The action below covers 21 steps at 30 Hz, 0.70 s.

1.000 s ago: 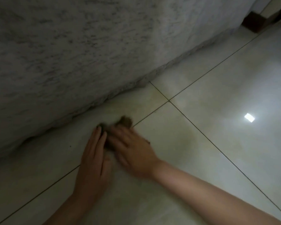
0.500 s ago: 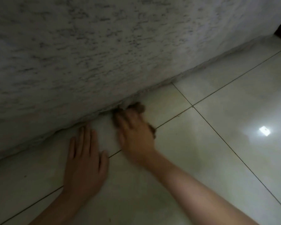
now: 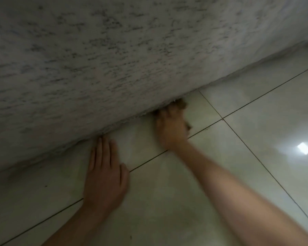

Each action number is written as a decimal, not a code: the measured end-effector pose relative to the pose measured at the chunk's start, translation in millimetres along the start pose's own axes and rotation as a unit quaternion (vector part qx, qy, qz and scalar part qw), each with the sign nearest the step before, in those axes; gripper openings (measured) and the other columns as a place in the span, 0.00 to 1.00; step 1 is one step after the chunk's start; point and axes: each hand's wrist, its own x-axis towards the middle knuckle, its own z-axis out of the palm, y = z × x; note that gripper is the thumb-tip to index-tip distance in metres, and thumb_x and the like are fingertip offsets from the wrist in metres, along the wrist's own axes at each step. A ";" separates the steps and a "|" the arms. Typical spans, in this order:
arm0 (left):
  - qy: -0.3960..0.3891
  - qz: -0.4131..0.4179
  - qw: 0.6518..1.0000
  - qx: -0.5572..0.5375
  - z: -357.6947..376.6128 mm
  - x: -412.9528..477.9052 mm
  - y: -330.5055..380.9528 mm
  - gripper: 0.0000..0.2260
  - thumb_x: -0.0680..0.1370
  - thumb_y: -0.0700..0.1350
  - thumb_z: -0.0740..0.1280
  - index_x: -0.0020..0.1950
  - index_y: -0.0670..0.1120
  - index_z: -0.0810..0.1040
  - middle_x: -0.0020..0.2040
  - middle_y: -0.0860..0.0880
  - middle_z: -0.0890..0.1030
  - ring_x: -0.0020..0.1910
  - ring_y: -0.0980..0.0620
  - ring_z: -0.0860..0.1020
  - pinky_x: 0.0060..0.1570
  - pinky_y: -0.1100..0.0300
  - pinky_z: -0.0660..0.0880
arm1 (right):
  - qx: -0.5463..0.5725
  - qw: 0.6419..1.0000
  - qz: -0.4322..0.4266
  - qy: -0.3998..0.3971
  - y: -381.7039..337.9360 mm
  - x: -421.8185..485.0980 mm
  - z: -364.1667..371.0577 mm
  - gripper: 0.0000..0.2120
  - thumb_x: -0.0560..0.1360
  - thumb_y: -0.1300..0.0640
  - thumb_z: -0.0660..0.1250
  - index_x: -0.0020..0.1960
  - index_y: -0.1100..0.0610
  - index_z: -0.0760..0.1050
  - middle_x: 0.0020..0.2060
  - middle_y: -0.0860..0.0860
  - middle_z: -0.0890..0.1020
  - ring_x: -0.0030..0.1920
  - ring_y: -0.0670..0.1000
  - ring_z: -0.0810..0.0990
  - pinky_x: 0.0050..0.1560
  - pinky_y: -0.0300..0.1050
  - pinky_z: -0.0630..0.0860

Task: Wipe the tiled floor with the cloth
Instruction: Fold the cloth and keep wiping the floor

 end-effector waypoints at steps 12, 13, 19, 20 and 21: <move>0.035 -0.028 0.996 -0.077 -4.2 -2.3 -0.6 0.30 0.75 0.46 0.48 0.73 0.31 0.60 0.73 0.33 0.63 0.73 0.36 0.64 0.72 0.47 0.55 | -0.026 0.999 0.011 -0.044 77.4 10.3 -36.0 0.21 0.81 0.60 0.57 0.74 0.60 0.65 0.72 0.58 0.68 0.73 0.58 0.62 0.75 0.48 0.52; 0.034 -0.022 0.996 -0.083 -5.6 -3.9 -2.1 0.29 0.75 0.46 0.48 0.73 0.31 0.61 0.73 0.33 0.64 0.72 0.37 0.65 0.72 0.46 0.56 | -0.037 0.998 0.051 -0.031 70.5 8.3 -31.2 0.21 0.81 0.59 0.56 0.74 0.61 0.64 0.73 0.58 0.67 0.73 0.57 0.61 0.75 0.49 0.51; 0.057 -0.039 0.997 -0.031 -18.1 -37.8 -64.7 0.26 0.76 0.44 0.52 0.68 0.30 0.69 0.67 0.31 0.72 0.65 0.33 0.73 0.67 0.37 0.64 | 0.016 0.996 -0.083 -0.024 -102.7 -48.3 23.4 0.24 0.79 0.52 0.50 0.68 0.60 0.73 0.67 0.60 0.73 0.70 0.60 0.67 0.71 0.53 0.60; 0.058 -0.049 0.997 -0.017 -20.5 -44.6 -80.8 0.26 0.76 0.44 0.52 0.67 0.29 0.70 0.66 0.30 0.72 0.64 0.32 0.73 0.66 0.36 0.66 | 0.045 0.989 -0.132 -0.042 -135.4 -64.1 31.1 0.24 0.78 0.52 0.50 0.66 0.60 0.76 0.64 0.61 0.76 0.67 0.62 0.71 0.70 0.55 0.63; 0.056 -0.058 0.997 -0.005 -22.0 -51.4 -95.2 0.26 0.76 0.44 0.51 0.66 0.28 0.70 0.65 0.29 0.72 0.63 0.31 0.74 0.65 0.35 0.68 | 0.076 0.977 -0.188 -0.062 -160.7 -80.1 37.2 0.23 0.78 0.52 0.52 0.65 0.60 0.76 0.63 0.60 0.77 0.66 0.62 0.72 0.69 0.57 0.64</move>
